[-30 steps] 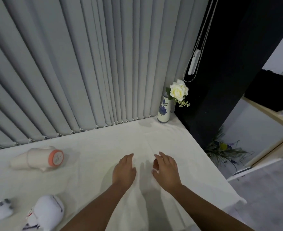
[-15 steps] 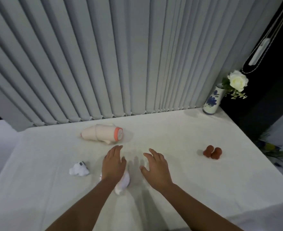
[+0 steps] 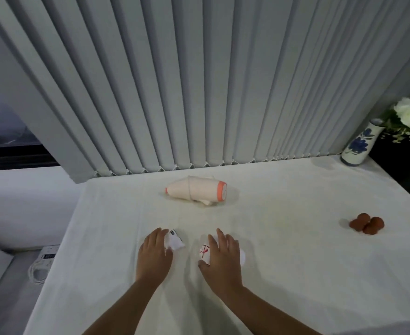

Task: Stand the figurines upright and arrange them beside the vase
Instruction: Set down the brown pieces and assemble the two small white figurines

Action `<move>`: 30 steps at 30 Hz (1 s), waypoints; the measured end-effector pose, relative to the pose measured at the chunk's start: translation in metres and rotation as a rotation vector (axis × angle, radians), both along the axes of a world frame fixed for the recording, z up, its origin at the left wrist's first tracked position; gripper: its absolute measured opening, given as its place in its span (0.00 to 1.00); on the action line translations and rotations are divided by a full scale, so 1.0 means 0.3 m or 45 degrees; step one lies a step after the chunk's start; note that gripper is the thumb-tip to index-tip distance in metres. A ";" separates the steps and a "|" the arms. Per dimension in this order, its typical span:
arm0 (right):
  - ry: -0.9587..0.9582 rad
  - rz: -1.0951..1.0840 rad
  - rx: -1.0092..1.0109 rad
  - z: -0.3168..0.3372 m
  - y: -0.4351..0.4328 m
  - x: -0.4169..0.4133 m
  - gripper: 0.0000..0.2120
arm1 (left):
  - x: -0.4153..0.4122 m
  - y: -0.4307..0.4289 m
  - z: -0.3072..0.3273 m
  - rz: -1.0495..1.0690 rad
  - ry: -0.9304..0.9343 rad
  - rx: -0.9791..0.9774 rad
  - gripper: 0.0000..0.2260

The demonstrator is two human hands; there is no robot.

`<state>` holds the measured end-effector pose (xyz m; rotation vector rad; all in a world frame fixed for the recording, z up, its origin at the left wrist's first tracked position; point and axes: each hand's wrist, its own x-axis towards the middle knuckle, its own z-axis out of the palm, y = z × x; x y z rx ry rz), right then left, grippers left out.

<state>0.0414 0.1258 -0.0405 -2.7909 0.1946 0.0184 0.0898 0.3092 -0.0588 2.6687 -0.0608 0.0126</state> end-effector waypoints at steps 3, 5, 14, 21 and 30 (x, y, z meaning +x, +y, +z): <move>0.000 -0.015 -0.036 -0.031 0.013 0.003 0.29 | 0.003 0.041 -0.027 -0.092 0.074 -0.009 0.24; -0.028 -0.010 -0.027 -0.044 0.009 0.002 0.29 | 0.004 0.051 -0.045 -0.159 0.092 -0.053 0.24; -0.060 0.088 -0.123 -0.068 -0.059 0.032 0.25 | 0.054 0.075 -0.088 -0.262 0.029 0.024 0.22; 0.004 0.226 -0.164 -0.064 -0.085 0.017 0.28 | 0.090 0.035 -0.036 -0.223 0.149 -0.105 0.21; -0.048 0.149 0.094 -0.029 -0.185 0.040 0.27 | 0.057 -0.028 -0.002 -0.231 0.095 -0.347 0.10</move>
